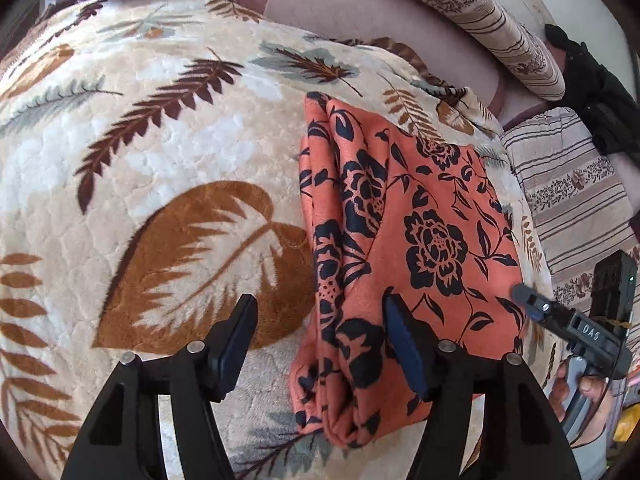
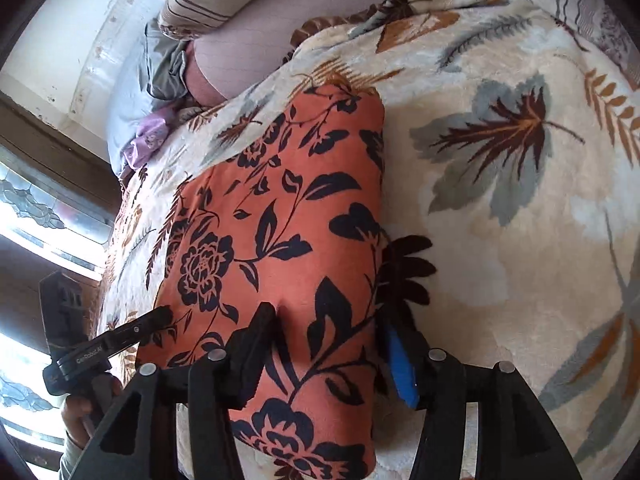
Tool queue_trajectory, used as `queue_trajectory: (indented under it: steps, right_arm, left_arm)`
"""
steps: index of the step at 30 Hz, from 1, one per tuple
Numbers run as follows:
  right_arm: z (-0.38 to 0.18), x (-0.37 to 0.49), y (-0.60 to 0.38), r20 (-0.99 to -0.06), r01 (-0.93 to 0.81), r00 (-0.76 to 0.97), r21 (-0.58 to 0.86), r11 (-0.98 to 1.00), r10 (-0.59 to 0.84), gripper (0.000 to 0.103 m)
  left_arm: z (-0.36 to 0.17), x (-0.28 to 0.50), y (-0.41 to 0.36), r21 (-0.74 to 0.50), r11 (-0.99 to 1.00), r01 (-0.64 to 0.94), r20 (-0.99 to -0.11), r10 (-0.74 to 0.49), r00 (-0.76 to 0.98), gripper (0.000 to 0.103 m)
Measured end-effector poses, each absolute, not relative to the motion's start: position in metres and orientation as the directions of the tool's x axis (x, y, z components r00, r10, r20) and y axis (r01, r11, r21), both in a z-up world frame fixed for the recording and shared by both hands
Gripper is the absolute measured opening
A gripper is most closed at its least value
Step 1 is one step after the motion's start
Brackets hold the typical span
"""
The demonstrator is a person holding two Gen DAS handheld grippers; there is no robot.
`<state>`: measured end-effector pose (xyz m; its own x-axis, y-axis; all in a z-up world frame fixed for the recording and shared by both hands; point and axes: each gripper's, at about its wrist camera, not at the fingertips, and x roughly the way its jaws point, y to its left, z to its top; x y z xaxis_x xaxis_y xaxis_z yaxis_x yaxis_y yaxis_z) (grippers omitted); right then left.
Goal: Fold small clothes
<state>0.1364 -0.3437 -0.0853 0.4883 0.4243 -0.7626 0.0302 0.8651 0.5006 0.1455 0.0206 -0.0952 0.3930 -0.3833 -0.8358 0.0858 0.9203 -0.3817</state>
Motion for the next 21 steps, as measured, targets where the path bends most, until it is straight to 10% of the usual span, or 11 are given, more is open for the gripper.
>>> queue_trajectory:
  steps: [8,11,21]
  right_arm:
    - [-0.036,0.126,-0.302,-0.645,-0.134,0.581,0.526,0.840,0.497,0.087]
    - [-0.089,0.138,-0.303,-0.753,0.014,0.470,0.528,0.849,0.461,0.087]
    - [-0.031,0.066,-0.292,-0.672,-0.013,0.600,0.534,0.845,0.434,0.087]
  left_arm:
    - [-0.063,0.107,0.030,-0.250,0.965,0.077,-0.831,-0.255,0.495,0.067]
    - [-0.054,0.094,0.022,-0.204,0.976,0.077,-0.836,-0.215,0.505,0.069]
    - [-0.027,0.052,0.021,-0.148,0.987,0.065,-0.798,-0.158,0.582,0.078]
